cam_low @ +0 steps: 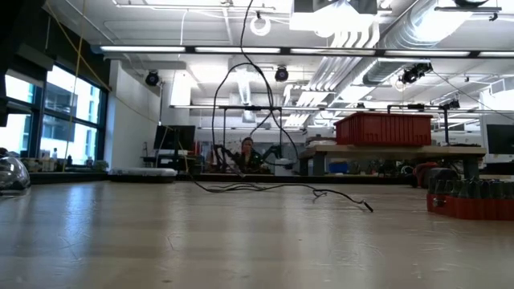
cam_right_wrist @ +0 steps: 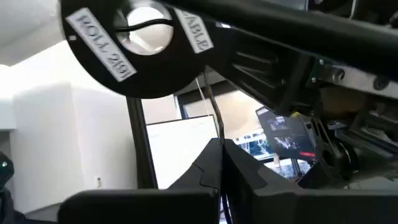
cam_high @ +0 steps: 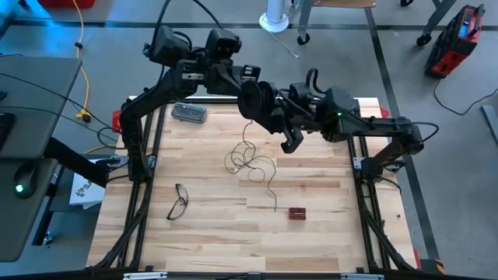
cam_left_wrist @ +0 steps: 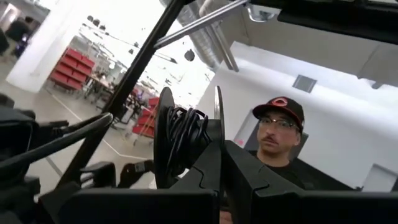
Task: Coil cords
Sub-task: Coil the black wire into the spool
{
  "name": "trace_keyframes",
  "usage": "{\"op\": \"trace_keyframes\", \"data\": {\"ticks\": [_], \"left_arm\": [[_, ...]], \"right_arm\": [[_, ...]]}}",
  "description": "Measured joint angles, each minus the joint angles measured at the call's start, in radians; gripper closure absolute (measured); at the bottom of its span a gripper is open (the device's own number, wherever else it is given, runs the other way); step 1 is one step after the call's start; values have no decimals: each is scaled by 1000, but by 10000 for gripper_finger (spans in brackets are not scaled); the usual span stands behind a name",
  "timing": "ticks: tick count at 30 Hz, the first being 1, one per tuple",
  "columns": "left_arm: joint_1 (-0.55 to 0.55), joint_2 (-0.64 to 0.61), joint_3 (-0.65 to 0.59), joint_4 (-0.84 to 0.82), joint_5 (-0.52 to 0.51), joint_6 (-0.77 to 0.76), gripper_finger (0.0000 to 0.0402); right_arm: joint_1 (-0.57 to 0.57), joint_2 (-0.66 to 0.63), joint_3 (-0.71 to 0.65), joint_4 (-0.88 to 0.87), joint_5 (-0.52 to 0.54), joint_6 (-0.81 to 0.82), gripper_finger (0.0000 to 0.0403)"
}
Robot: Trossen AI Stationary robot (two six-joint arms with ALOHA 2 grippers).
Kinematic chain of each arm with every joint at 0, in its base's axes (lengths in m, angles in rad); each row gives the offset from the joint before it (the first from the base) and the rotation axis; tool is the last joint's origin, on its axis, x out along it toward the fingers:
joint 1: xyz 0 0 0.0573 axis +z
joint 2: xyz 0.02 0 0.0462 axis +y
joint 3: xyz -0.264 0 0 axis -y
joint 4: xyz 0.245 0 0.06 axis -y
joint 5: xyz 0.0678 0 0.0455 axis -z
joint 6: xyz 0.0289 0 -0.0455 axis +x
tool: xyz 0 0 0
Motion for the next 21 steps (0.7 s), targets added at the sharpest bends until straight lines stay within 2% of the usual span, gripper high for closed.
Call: {"op": "trace_keyframes", "data": {"ticks": [8, 14, 21], "left_arm": [[-4, 0, 0, -1, -20, 104, 401], [64, -2, 0, -1, -27, 166, 401], [153, -24, 0, -8, 14, 163, 402]], "right_arm": [[1, 25, 0, 44, -12, 38, 403], [7, 27, 1, 42, -22, 65, 403], [6, 25, 1, 42, -29, 47, 403]]}}
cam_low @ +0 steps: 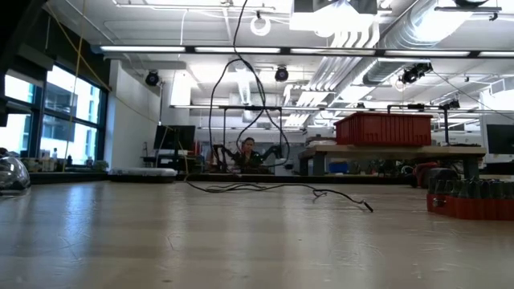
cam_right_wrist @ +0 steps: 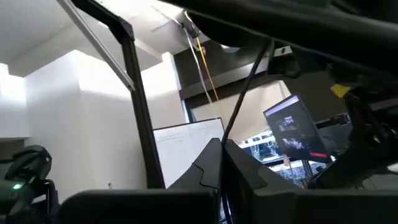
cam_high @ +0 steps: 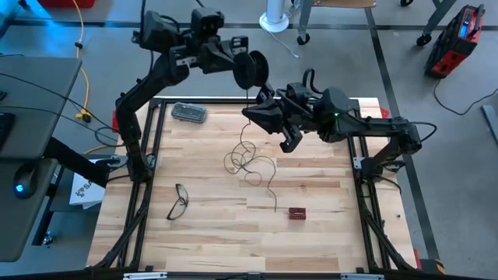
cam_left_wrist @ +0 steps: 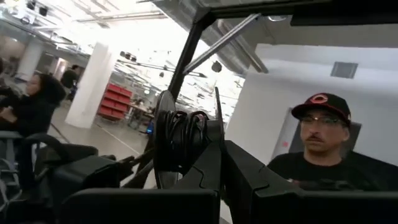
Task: Coil cords
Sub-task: Coil the black wire into the spool
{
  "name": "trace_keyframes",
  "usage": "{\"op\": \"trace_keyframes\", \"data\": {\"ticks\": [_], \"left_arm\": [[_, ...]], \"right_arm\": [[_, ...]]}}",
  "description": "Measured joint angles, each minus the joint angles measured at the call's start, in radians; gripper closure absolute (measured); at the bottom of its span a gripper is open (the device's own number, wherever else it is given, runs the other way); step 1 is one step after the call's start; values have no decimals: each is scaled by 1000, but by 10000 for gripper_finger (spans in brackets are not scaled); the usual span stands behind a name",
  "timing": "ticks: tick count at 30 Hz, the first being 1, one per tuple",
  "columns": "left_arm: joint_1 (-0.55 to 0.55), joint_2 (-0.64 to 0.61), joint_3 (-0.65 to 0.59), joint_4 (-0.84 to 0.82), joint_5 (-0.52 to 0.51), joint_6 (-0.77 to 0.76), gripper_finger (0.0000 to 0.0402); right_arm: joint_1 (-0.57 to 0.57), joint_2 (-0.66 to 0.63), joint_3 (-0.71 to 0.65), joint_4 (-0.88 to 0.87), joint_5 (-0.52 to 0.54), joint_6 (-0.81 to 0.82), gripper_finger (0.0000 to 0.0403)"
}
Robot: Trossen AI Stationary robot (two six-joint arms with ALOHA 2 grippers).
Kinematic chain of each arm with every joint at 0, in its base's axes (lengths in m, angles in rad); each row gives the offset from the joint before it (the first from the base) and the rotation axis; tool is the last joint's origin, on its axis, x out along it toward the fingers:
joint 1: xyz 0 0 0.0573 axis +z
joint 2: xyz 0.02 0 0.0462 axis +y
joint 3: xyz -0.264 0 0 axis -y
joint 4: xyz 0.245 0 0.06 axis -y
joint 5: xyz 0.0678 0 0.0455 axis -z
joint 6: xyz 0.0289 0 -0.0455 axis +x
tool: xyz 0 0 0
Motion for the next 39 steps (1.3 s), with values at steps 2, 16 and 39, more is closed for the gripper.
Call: {"op": "trace_keyframes", "data": {"ticks": [2, 16, 39], "left_arm": [[22, -14, 0, -4, 27, -5, 402], [89, -161, -1, -459, 84, 238, 401], [73, -226, 0, -470, -44, 301, 402]], "right_arm": [[-1, 0, 0, -1, 1, 0, 403], [-32, 0, 0, -127, -22, 16, 389], [-66, 3, -2, -321, 124, -319, 323]]}}
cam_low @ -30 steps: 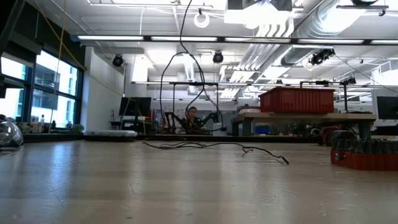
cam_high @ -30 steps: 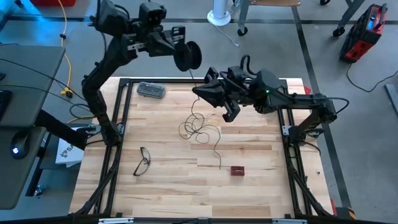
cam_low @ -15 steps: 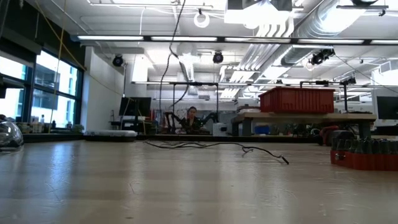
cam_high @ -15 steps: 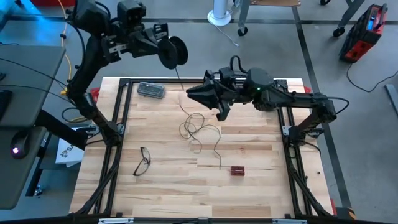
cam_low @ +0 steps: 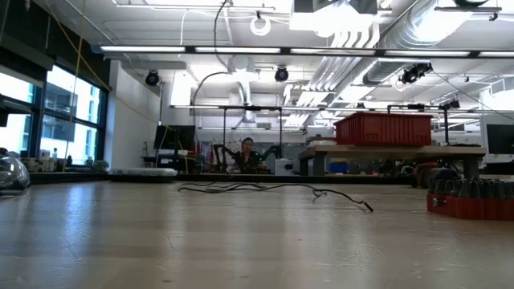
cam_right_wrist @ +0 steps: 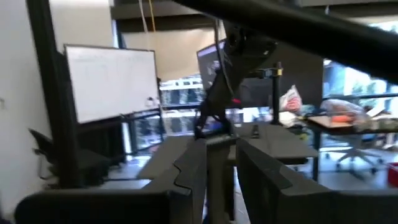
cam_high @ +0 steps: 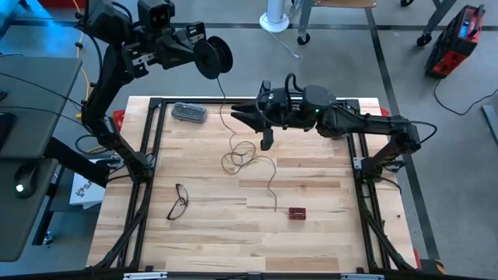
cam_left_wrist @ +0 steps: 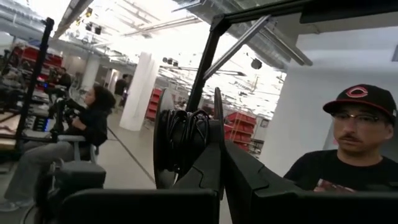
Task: Coil cords
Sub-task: Coil the black wire into the spool
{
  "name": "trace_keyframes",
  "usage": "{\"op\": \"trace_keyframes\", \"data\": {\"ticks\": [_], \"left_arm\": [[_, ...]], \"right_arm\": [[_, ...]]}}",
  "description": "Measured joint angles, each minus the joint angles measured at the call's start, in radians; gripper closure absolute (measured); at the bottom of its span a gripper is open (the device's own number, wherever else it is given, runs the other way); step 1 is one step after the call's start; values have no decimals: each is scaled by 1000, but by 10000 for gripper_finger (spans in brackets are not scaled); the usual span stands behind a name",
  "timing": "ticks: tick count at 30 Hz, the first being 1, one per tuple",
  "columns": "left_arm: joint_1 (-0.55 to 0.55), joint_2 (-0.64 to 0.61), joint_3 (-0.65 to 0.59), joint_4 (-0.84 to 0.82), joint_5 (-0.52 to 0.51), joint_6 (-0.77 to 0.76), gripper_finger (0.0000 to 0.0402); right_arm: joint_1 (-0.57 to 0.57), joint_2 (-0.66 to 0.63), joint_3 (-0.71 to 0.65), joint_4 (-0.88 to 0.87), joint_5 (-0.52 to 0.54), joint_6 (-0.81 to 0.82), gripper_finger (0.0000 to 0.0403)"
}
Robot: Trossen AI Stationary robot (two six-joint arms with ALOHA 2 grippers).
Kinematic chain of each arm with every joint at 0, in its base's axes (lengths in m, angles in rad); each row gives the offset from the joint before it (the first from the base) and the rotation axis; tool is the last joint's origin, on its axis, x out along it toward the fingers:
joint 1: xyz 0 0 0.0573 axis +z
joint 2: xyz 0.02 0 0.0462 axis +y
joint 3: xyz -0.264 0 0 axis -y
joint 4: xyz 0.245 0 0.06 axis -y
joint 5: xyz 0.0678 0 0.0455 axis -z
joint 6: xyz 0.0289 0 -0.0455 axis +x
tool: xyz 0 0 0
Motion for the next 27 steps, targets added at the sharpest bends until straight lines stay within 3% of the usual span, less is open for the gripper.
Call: {"op": "trace_keyframes", "data": {"ticks": [5, 14, 27], "left_arm": [[-1, -1, 0, 0, -23, 8, 402], [-29, 13, 0, 0, -59, 30, 402], [-52, 47, 0, -1, -72, 44, 402]], "right_arm": [[2, 18, 0, -9, 59, -67, 309], [2, 37, 0, 3, 77, -9, 255], [2, 39, 0, 13, 61, 65, 251]]}}
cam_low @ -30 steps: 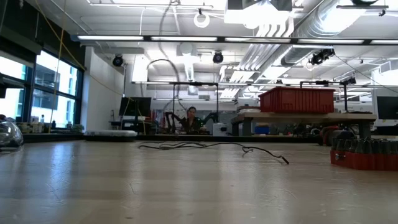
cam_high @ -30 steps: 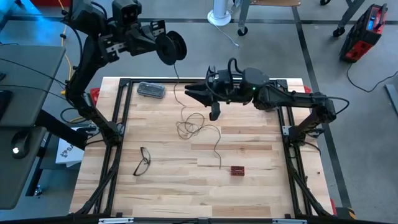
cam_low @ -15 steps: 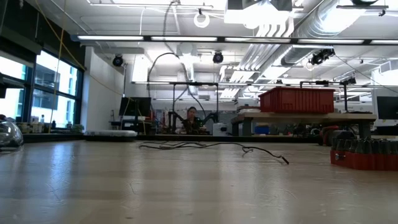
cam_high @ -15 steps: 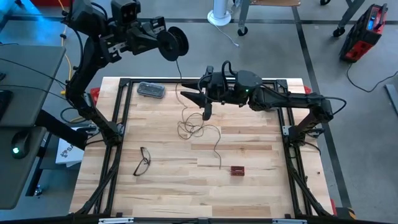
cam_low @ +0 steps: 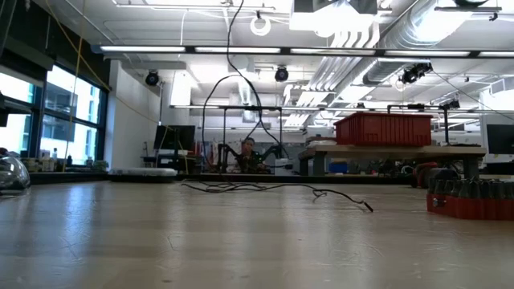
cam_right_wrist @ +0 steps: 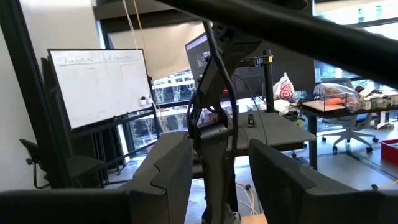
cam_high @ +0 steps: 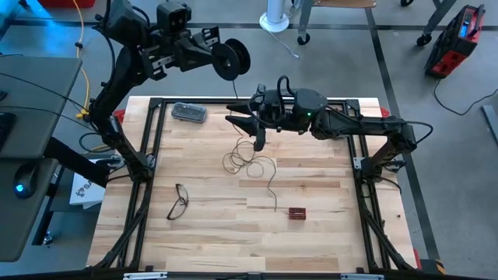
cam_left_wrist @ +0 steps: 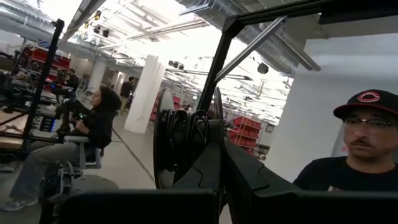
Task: Coil cords
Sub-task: Coil the black wire into the spool
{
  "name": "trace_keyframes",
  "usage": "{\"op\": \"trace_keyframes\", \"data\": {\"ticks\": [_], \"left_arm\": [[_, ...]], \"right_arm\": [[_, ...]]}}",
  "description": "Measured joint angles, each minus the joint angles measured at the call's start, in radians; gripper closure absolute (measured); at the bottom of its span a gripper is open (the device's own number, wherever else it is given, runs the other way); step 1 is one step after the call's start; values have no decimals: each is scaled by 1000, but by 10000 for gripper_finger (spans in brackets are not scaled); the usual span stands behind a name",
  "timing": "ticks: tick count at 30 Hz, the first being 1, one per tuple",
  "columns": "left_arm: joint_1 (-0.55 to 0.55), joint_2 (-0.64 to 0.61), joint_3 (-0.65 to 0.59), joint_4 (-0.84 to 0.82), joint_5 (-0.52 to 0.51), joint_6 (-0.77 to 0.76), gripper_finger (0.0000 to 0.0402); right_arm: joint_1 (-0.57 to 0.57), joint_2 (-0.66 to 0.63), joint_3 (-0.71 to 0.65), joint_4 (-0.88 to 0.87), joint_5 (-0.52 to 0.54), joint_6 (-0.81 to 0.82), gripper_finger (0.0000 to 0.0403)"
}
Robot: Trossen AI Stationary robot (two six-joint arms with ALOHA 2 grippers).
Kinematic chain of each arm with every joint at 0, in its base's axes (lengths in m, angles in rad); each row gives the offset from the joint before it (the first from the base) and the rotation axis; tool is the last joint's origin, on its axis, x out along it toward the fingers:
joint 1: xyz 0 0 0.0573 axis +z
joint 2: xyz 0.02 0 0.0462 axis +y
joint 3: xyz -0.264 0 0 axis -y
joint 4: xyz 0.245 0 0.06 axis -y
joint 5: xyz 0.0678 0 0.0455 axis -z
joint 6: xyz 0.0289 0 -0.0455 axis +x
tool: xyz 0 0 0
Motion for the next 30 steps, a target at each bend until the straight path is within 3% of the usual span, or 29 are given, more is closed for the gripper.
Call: {"op": "trace_keyframes", "data": {"ticks": [7, 19, 30], "left_arm": [[8, 0, 0, 1, 4, -8, 401], [8, 0, 0, 1, 7, -10, 401], [38, -22, 0, -54, 27, -18, 401]], "right_arm": [[0, 0, 0, 0, -5, -10, 284], [0, 0, 0, 10, -5, -38, 385], [12, -16, 0, -32, -11, -33, 402]]}}
